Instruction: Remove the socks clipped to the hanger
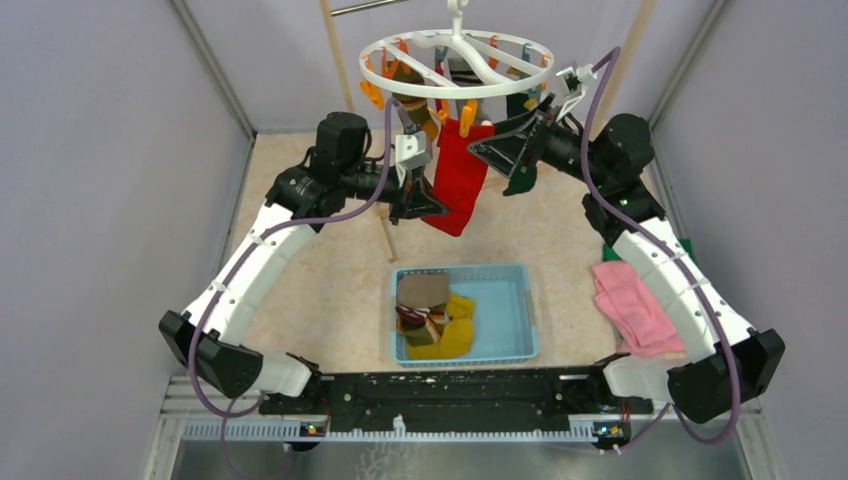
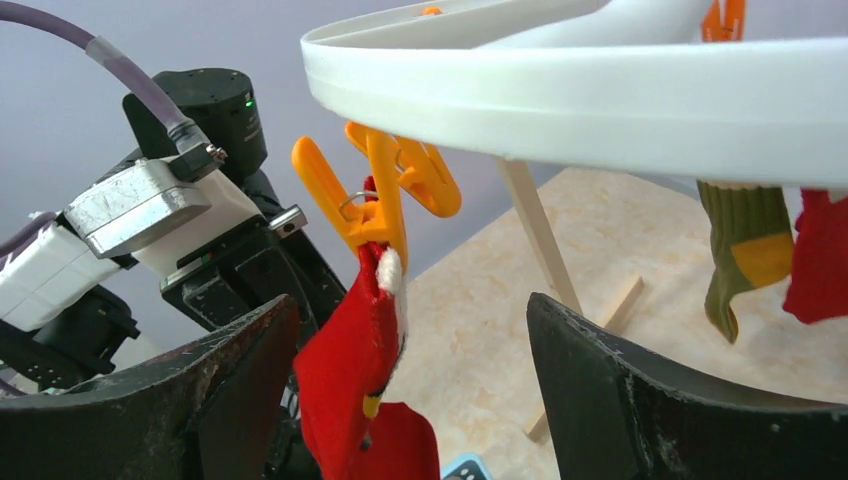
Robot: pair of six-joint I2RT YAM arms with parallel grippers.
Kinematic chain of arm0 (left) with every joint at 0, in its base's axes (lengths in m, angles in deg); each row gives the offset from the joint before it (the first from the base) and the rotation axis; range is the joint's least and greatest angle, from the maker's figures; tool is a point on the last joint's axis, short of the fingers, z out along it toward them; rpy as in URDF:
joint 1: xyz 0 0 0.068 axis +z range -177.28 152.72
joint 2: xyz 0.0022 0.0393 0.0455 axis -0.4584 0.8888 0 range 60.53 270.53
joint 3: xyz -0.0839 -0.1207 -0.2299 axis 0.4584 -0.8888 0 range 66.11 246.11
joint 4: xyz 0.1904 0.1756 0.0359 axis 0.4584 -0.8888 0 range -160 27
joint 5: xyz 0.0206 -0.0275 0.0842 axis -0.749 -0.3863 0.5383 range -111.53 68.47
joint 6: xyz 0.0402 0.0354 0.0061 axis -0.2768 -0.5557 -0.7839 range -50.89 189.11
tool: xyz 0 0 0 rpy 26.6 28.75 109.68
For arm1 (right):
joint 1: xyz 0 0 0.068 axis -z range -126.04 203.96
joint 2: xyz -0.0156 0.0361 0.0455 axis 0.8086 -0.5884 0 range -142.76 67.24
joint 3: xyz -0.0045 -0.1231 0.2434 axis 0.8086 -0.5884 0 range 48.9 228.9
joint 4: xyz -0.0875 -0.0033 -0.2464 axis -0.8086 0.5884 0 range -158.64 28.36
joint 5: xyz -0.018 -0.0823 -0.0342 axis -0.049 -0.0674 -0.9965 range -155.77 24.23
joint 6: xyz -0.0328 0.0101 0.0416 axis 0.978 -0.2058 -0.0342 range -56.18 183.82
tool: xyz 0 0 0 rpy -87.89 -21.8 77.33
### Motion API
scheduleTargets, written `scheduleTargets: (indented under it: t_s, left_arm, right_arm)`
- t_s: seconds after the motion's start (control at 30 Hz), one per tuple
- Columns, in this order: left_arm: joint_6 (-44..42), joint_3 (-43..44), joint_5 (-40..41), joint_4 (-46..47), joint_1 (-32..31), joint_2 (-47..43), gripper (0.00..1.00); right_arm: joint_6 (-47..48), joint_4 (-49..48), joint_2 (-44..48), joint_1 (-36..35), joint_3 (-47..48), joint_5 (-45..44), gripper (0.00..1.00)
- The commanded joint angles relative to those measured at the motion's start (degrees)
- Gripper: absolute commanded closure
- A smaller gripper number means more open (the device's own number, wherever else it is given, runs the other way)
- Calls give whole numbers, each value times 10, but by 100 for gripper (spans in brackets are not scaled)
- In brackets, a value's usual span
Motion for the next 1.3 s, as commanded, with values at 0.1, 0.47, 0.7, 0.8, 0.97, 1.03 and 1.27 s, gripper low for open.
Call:
scheduleTargets:
  t_s: [0.1, 0.47, 0.7, 0.8, 0.97, 1.03, 1.27]
  left_arm:
    - [15, -2, -31, 13, 2, -18, 100]
    - [30, -12, -26, 20, 2, -24, 100]
    - [28, -15, -24, 18, 3, -26, 100]
    - [29, -15, -21, 17, 3, -27, 100]
    - [25, -18, -10, 12, 3, -30, 100]
    - [19, -27, -1, 9, 3, -34, 100]
    - [-94, -175, 35, -34, -7, -44, 100]
  right_arm:
    - [-67, -163, -34, -11, 14, 36, 18]
    - [-35, -185, -52, -58, 21, -93, 33]
    - [-42, -201, -59, -58, 27, -113, 47]
    - [-46, -201, -63, -58, 26, -108, 70]
    - [-43, -191, -56, -59, 17, -113, 100]
    - [-42, -186, -55, -59, 18, -111, 100]
    - [-38, -159, -61, -59, 36, -104, 100]
